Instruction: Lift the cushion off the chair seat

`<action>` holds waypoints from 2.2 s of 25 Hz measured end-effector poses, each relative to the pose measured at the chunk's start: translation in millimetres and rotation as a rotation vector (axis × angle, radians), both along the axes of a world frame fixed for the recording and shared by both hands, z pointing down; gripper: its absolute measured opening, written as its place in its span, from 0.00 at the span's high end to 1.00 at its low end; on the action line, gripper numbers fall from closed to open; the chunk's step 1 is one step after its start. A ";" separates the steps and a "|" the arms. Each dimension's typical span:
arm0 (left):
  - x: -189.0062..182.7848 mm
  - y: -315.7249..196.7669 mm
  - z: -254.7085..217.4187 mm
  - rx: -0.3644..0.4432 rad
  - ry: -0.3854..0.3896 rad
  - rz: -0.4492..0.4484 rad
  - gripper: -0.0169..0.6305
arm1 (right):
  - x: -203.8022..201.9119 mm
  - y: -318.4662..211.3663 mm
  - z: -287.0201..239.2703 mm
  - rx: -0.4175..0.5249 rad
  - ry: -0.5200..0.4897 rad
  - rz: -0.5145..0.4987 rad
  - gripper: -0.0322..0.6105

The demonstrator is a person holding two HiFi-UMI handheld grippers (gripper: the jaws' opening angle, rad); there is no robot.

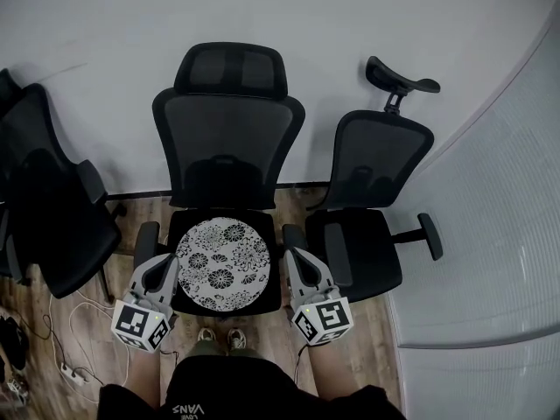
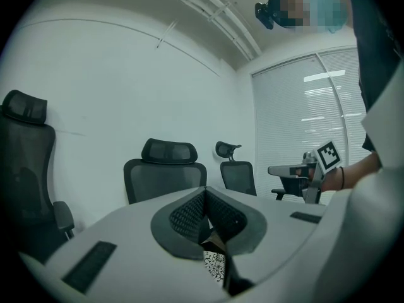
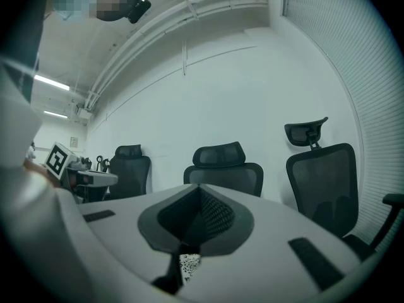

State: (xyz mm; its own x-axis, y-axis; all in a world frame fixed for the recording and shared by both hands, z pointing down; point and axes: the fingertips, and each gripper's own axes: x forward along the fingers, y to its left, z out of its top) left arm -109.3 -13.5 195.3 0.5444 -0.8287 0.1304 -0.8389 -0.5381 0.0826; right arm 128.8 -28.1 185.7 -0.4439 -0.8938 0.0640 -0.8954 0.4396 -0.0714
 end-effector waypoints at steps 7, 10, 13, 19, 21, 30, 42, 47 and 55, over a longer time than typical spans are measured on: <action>-0.6 -19.1 5.7 -0.011 -0.013 0.042 0.96 | -4.1 -14.1 4.9 -0.016 -0.002 0.034 0.93; -3.1 -24.2 11.6 -0.024 -0.014 0.046 0.96 | -5.9 -17.9 8.5 -0.020 -0.003 0.043 0.93; -4.6 -29.9 14.3 -0.034 -0.011 0.047 0.96 | -6.2 -21.7 10.9 -0.026 -0.002 0.050 0.93; -8.1 -36.4 18.5 -0.038 -0.009 0.050 0.96 | -8.5 -27.5 16.9 -0.037 0.008 0.052 0.93; -9.7 -36.6 21.8 -0.045 -0.009 0.047 0.96 | -9.6 -28.6 20.5 -0.043 0.009 0.050 0.93; -8.0 -42.0 38.3 -0.078 -0.010 0.042 0.96 | -11.8 -39.3 36.1 -0.069 0.007 0.045 0.93; -8.4 -49.7 64.8 -0.121 -0.015 0.050 0.96 | -14.1 -45.8 68.8 -0.118 0.022 0.053 0.93; -7.1 -52.8 80.3 -0.137 -0.014 0.054 0.96 | -16.1 -47.8 90.2 -0.146 0.023 0.050 0.93; -4.1 -54.3 101.3 -0.165 -0.026 0.066 0.96 | -14.7 -48.2 114.2 -0.180 0.026 0.054 0.93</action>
